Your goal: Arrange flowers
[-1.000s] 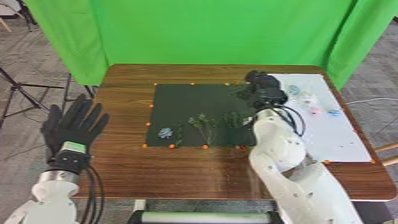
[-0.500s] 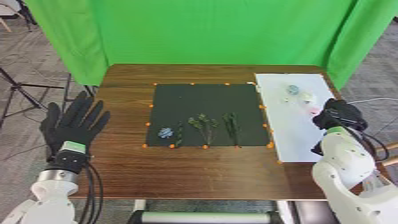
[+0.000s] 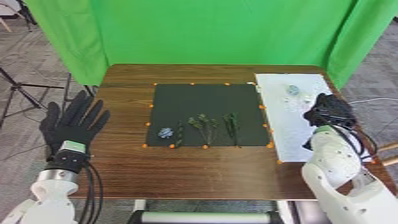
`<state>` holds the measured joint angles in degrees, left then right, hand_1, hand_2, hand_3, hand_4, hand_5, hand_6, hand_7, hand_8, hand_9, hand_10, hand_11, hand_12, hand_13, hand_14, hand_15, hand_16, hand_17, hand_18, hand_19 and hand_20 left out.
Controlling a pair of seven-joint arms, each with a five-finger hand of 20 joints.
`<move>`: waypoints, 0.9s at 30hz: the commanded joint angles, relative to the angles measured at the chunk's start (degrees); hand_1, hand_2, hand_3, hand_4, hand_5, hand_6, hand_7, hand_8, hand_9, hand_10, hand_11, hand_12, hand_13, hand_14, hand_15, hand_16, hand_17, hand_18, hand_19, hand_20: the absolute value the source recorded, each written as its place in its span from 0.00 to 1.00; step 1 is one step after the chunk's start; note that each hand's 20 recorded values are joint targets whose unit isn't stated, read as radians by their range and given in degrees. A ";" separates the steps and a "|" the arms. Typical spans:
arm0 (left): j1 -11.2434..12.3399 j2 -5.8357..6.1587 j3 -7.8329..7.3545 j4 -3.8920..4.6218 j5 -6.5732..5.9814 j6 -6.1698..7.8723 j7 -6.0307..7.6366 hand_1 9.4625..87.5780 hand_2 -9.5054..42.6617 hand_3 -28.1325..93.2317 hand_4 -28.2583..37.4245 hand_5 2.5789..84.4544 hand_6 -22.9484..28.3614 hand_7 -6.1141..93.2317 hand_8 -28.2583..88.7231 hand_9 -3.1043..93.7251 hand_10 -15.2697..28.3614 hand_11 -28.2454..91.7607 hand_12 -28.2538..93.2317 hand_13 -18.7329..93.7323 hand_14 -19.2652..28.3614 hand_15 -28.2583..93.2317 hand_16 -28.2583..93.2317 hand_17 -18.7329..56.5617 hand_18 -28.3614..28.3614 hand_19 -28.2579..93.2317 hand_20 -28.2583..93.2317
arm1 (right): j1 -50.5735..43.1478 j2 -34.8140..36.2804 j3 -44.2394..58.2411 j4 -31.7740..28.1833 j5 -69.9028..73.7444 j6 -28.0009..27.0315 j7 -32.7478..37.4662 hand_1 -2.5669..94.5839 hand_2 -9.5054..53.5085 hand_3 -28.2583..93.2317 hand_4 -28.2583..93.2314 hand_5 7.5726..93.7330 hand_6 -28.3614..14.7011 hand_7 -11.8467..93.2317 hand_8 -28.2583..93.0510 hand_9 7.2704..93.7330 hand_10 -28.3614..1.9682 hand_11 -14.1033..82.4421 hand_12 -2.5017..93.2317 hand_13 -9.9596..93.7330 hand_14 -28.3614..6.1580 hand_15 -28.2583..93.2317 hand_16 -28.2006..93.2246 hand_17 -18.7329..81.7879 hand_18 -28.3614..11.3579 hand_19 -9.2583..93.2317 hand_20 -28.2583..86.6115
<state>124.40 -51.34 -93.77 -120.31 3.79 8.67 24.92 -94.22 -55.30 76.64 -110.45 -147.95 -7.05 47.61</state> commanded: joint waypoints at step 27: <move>-2.23 -0.32 2.77 0.40 -0.16 -0.42 -0.74 0.23 0.31 0.82 0.00 0.40 0.57 0.20 0.16 0.32 0.61 0.38 0.30 0.35 0.66 0.47 0.17 0.17 0.74 0.51 0.32 | 14.74 -0.98 -2.34 18.78 16.66 -11.99 -2.19 0.55 0.00 0.82 0.00 0.56 0.52 0.24 0.15 0.57 0.46 0.27 0.15 0.77 0.59 0.69 0.48 0.60 0.13 1.00 0.52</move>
<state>122.66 -51.30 -91.58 -119.87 3.46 8.64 25.28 -78.11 -55.70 75.48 -92.17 -131.18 -19.35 46.57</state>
